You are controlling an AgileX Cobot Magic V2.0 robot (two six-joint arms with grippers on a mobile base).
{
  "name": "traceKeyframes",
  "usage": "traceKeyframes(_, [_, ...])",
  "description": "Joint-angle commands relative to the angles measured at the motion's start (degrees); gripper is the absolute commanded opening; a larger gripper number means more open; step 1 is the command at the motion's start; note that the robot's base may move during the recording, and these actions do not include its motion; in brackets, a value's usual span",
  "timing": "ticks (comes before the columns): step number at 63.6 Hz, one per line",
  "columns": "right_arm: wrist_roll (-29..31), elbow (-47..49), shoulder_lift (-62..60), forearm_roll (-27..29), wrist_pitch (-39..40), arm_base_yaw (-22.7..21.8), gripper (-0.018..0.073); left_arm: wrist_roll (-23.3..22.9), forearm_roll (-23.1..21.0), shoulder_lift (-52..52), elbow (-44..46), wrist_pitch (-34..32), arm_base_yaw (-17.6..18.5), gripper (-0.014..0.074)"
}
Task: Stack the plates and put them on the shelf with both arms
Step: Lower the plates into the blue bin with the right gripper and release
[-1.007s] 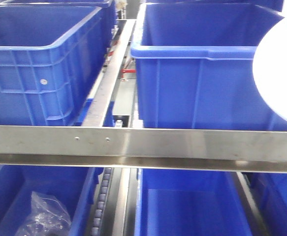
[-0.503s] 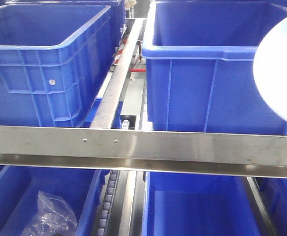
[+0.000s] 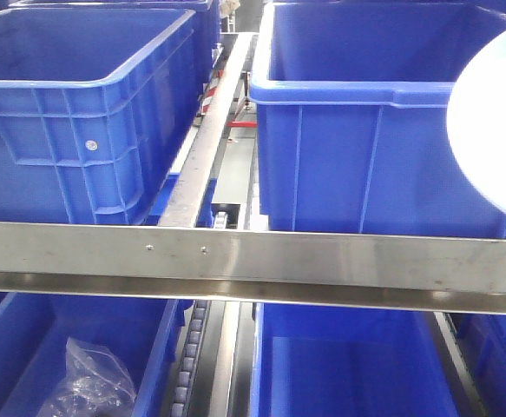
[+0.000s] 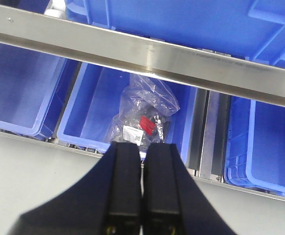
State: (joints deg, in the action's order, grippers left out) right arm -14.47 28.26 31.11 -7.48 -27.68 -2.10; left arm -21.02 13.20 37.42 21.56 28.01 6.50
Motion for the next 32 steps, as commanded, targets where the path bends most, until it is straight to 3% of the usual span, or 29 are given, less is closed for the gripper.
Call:
traceKeyframes(1, [-0.2, 1.9, 0.2, -0.4, 5.9, -0.4, 0.0057, -0.7, 0.5, 0.2, 1.6, -3.7, -0.2, 0.0096])
traceKeyframes(16, [-0.2, 1.9, 0.2, 0.6, 6.3, -0.4, 0.0057, -0.7, 0.5, 0.2, 1.6, -3.7, -0.2, 0.0096])
traceKeyframes(32, [-0.2, 7.0, 6.1, 1.3, 14.1, -0.4, 0.0057, -0.7, 0.5, 0.2, 1.6, -3.7, -0.2, 0.0096])
